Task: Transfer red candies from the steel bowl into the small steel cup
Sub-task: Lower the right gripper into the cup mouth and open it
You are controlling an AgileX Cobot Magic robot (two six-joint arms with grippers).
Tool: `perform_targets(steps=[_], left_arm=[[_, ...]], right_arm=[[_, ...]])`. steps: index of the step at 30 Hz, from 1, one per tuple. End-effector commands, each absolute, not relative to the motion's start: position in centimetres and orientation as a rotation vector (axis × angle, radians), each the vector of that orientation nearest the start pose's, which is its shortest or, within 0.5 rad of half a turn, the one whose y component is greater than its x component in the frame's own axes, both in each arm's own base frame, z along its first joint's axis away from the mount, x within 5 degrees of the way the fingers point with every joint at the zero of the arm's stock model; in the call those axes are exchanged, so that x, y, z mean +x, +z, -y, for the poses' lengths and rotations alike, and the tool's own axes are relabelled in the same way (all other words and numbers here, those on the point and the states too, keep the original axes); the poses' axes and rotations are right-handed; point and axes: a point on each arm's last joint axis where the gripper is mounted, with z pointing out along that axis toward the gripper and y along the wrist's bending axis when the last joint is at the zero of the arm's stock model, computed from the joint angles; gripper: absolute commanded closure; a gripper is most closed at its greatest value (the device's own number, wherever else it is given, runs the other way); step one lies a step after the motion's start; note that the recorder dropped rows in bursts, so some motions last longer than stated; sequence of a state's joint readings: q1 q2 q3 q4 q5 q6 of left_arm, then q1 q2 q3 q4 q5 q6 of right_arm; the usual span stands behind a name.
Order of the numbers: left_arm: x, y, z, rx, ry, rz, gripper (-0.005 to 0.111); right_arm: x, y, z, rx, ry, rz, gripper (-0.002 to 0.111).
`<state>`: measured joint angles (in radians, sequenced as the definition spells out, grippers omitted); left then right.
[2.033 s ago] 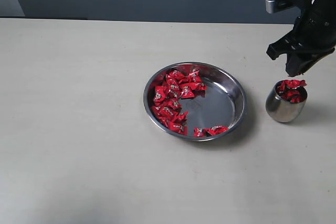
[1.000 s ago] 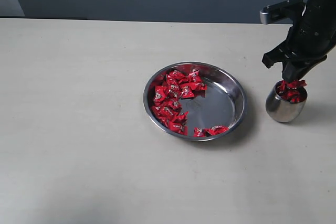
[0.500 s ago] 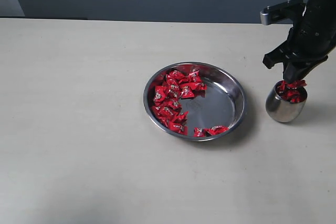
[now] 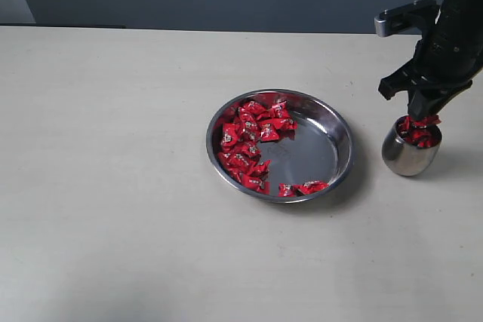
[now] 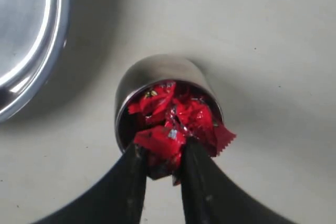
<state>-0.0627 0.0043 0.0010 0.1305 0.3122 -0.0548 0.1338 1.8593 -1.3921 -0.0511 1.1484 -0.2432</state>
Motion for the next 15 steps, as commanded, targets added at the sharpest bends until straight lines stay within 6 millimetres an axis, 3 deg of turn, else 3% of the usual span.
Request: perform_targets(steps=[1,3,8,15], left_arm=[[5.43,18.55,0.03,0.095,0.03,-1.787,0.106],[5.43,18.55,0.03,0.095,0.03,-1.787,0.106],[5.43,18.55,0.03,0.095,0.03,-1.787,0.106],[5.43,18.55,0.03,0.095,0.03,-1.787,0.106]], right_arm=[[36.05,21.91,-4.14,-0.594,-0.092,-3.036,0.109],[36.07,21.91,-4.14,-0.594,-0.092,-3.034,0.106],[36.05,21.91,-4.14,-0.594,-0.092,-3.036,0.085],[35.99,21.9,-4.13,-0.592,-0.092,-3.043,0.084]])
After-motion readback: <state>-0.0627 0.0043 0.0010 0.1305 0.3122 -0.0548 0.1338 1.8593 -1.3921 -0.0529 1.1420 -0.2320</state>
